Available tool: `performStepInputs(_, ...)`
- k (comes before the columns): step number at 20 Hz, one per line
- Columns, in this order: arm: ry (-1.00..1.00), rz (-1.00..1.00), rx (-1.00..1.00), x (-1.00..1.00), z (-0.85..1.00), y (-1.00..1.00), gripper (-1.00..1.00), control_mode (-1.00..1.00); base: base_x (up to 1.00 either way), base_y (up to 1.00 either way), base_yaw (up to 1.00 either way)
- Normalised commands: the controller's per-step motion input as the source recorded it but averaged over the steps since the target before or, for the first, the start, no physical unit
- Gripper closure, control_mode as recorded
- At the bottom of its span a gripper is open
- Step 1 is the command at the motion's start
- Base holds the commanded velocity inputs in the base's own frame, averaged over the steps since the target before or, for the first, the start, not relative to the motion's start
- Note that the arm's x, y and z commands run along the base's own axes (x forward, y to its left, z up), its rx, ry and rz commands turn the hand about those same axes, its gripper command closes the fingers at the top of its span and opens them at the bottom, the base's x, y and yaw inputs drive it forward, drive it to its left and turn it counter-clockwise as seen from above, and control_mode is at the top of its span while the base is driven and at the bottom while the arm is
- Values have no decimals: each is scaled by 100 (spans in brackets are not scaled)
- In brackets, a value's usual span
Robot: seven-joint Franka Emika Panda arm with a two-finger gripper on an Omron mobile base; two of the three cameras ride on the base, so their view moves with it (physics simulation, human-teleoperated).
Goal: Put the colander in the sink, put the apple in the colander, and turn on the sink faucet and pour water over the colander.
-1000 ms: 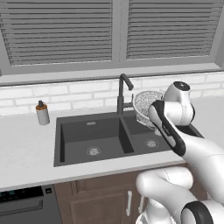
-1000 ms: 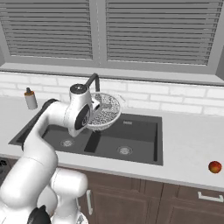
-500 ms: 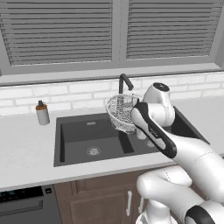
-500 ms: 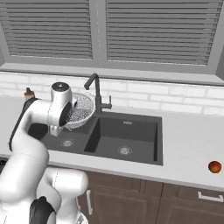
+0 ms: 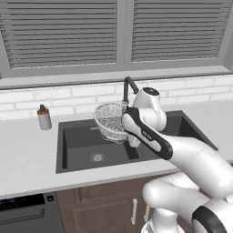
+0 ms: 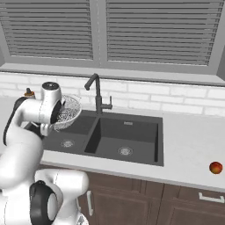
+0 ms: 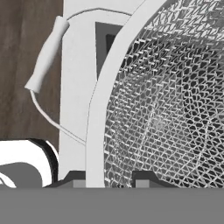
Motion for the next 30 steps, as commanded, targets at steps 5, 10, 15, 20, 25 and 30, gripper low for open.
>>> performStepInputs(5,6,0,0,46,-26,0,100,-100,0,0,0)
performStepInputs(10,9,0,-3,44,-46,4,100,-100,0,0,0)
performStepInputs(15,9,0,-9,44,-41,29,100,-100,0,0,0)
performStepInputs(20,9,0,-9,44,-31,23,100,-100,0,0,0)
performStepInputs(25,6,-3,-3,35,-29,0,100,-100,0,0,0)
performStepInputs(30,4,-3,0,12,-45,0,100,-100,0,0,0)
